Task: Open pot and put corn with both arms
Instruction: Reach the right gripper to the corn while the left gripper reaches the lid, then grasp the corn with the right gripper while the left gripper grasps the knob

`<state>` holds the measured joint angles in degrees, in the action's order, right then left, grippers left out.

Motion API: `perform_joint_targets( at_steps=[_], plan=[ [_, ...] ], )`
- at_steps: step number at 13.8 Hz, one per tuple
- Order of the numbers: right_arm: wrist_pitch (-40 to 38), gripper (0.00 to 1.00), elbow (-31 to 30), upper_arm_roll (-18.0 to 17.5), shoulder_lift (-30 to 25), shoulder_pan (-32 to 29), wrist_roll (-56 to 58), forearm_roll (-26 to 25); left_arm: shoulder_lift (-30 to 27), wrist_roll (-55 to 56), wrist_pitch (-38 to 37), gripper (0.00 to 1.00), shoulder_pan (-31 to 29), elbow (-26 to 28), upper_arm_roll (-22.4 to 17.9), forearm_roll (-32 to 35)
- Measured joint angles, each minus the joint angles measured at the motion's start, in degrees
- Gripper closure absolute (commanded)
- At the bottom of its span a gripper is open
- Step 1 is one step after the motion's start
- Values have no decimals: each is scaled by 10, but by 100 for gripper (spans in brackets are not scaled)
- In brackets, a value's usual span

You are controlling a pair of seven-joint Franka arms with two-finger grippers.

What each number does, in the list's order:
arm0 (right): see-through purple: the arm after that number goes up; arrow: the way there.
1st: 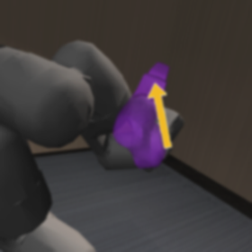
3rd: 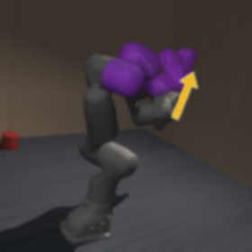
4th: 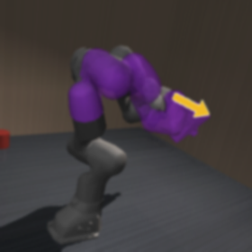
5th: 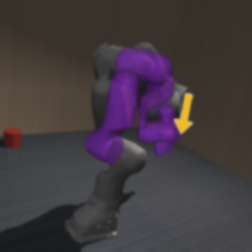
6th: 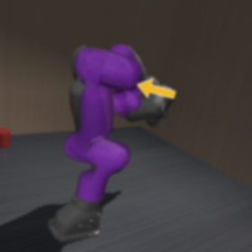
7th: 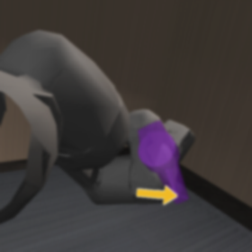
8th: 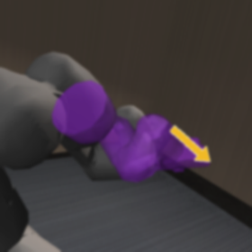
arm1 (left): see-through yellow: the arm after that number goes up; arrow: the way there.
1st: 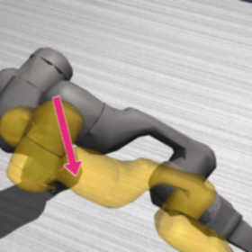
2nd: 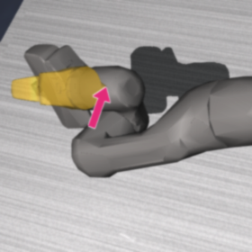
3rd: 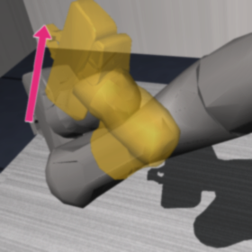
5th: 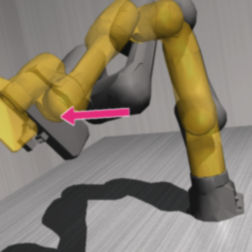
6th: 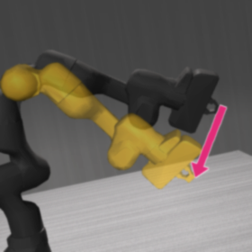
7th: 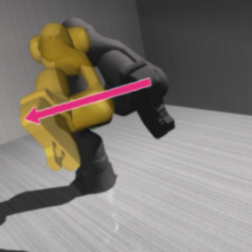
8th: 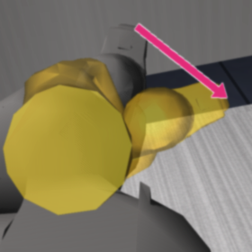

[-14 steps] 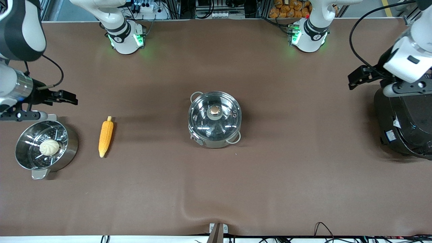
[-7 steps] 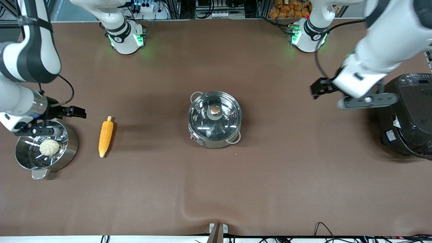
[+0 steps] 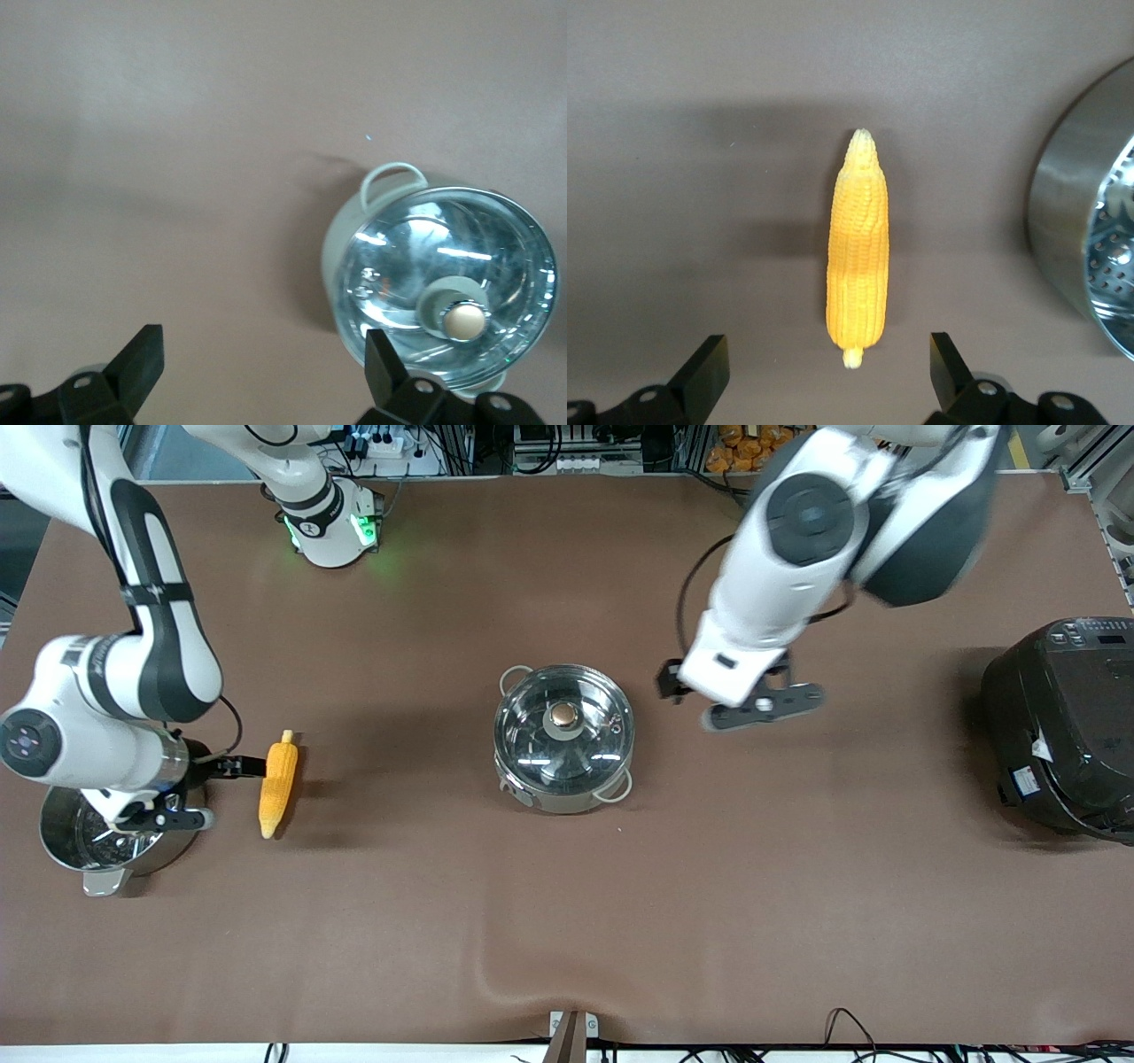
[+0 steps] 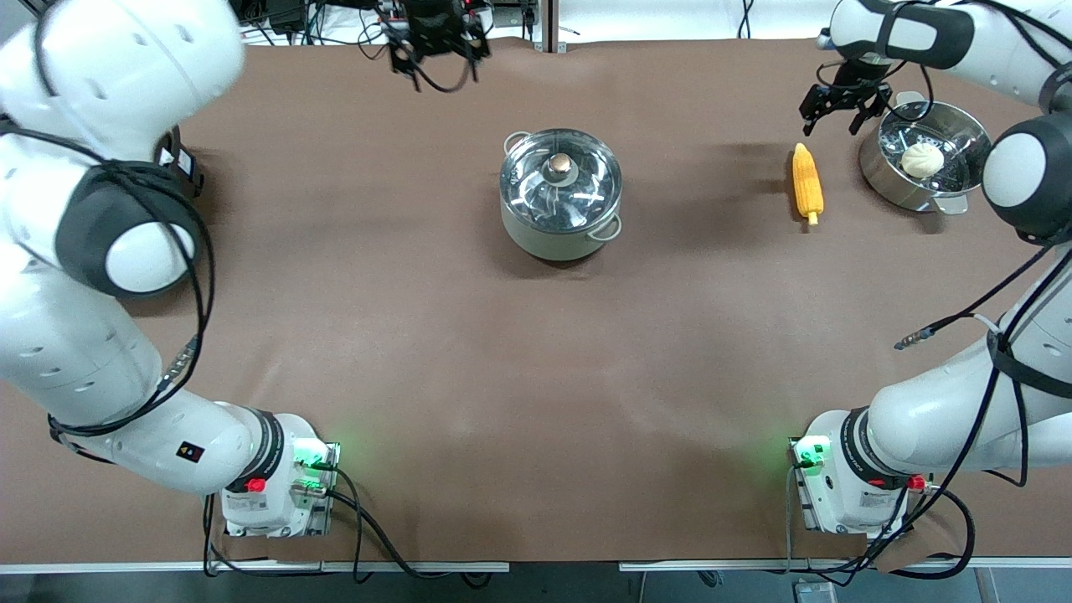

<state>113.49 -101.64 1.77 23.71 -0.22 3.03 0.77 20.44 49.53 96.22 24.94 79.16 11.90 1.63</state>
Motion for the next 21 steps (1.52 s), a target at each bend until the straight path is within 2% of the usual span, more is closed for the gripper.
perform_joint_targets(
  at_steps=[5, 8, 12, 16, 20, 21],
  plan=[
    [14, 0, 0, 0, 48, -1, 0, 0, 50, 12, 58, 0, 18, -11, 0, 0],
    [16, 0, 0, 2, 60, -6, 10, 0, 88, 12, 89, 2, 49, -14, 1, 0],
    [22, 0, -6, 4, 78, -34, 56, 1, 124, 48, 97, 3, 88, -27, -1, 0],
    [122, 0, -73, -1, 84, -32, 57, 21, 129, 67, 98, 9, 115, -27, -3, 0],
    [130, 0, -79, -3, 84, -31, 57, 25, 150, 82, 148, 10, 126, -27, -4, 0],
    [130, 22, -79, -3, 84, -31, 57, 25, 156, 84, 164, 11, 127, -27, -4, 0]
  ],
)
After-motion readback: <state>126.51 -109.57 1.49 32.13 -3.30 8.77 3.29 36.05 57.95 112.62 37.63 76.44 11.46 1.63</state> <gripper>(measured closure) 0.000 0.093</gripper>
